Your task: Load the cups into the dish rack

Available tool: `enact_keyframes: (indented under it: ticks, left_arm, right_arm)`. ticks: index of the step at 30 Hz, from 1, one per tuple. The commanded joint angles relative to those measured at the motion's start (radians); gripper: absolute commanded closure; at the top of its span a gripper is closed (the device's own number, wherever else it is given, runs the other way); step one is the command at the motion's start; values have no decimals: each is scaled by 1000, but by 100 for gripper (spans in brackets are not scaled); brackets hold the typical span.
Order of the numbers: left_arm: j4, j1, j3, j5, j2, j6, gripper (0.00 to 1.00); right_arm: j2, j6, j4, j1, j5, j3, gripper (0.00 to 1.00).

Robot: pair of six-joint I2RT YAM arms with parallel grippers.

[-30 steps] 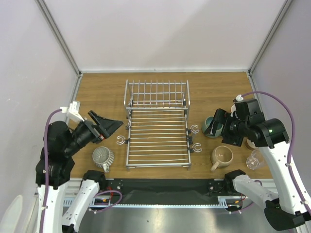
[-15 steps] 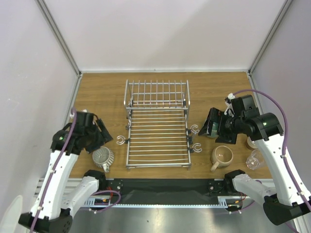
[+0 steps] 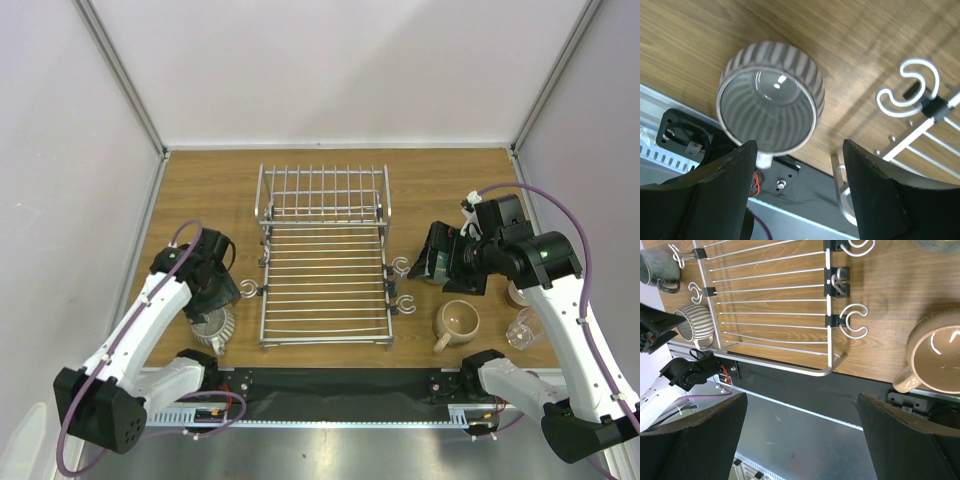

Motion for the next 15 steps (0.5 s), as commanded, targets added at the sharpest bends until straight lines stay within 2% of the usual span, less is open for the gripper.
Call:
enact_keyframes:
  ticks: [1,7,15]
  left_arm:
    - [77,-7,-21,-39,35,-32,25]
    - [140,-4,-35,-45,112,-51,28]
    - [220,23,-81,-56,184,-25,43]
  right_arm:
    - [-11,-22,18,-3,-15,26,0]
    - [-14,-32,-6,-3,2,44,0]
    - [-17,-40,-23,-5,24,63,0]
